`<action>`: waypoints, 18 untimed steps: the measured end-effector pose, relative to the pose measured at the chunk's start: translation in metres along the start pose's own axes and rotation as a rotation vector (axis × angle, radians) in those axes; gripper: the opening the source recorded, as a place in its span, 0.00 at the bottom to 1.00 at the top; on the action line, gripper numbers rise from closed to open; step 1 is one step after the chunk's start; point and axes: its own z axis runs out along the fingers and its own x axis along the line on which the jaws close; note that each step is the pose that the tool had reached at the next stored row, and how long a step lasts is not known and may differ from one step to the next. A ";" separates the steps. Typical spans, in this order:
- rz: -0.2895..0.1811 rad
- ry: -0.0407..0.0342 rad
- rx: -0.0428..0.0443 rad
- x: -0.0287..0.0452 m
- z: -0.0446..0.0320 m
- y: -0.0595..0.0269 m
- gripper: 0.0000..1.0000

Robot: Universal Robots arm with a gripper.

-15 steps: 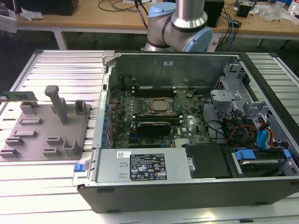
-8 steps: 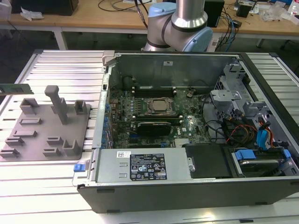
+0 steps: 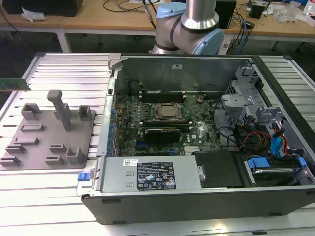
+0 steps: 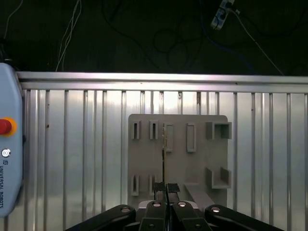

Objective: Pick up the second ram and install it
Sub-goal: 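Pick up the second ram and move it above second insertion slot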

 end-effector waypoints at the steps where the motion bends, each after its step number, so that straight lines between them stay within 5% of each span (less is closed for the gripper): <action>1: 0.000 0.0001 0.0001 0.0000 -0.0017 0.0001 0.09; 12: 0.000 0.0003 -0.0001 -0.0003 -0.0111 -0.0005 0.09; 18: 0.000 0.0001 0.0002 0.0000 -0.0115 -0.0184 0.09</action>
